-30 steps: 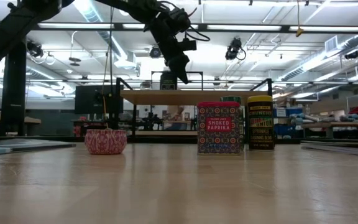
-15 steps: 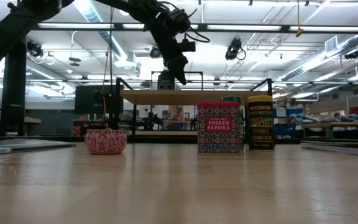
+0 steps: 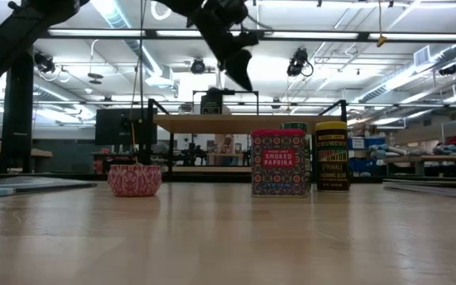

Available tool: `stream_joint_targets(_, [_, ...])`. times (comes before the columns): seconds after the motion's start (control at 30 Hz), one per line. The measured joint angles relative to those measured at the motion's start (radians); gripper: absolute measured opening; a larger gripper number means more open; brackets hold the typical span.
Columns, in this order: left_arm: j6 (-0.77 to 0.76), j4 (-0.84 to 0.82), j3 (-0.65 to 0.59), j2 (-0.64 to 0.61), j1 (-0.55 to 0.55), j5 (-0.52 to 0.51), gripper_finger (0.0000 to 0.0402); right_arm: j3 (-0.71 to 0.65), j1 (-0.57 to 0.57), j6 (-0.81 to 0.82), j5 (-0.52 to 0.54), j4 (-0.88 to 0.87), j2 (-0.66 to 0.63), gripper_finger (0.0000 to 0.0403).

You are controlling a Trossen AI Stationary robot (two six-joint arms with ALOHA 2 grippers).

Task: Shelf spices
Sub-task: Put the red seasoning can on the shelf

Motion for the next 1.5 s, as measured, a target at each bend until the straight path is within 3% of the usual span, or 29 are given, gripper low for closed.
stream_joint_targets(0.3, [-0.107, -0.112, 0.095, 0.000, -0.118, 0.100, 0.0189, 0.000, 0.000, -0.020, 0.016, -0.007, 0.000, 0.0224])
stream_joint_targets(0.6, [-0.197, -0.225, 0.037, 0.007, -0.281, 0.030, 0.0203, 0.000, 0.043, -0.101, 0.249, -0.006, -0.007, 0.0224])
stream_joint_targets(0.83, [-0.362, -0.113, -0.184, 0.009, -0.402, -0.033, 0.0203, 0.000, 0.075, -0.108, 0.259, -0.004, -0.033, 0.0213])
stream_joint_targets(1.03, [-0.504, 0.131, -0.283, 0.003, -0.522, -0.077, 0.0202, 0.000, 0.082, -0.105, 0.269, -0.005, -0.039, 0.0201])
stream_joint_targets(1.2, [-0.487, 0.275, -0.284, -0.022, -0.636, -0.252, 0.0202, 0.001, 0.082, -0.103, 0.294, -0.004, -0.039, 0.0197])
stream_joint_targets(1.5, [-0.440, 0.276, -0.325, -0.189, -0.766, -0.643, 0.0201, 0.001, 0.081, -0.053, 0.303, -0.010, -0.039, 0.0197])
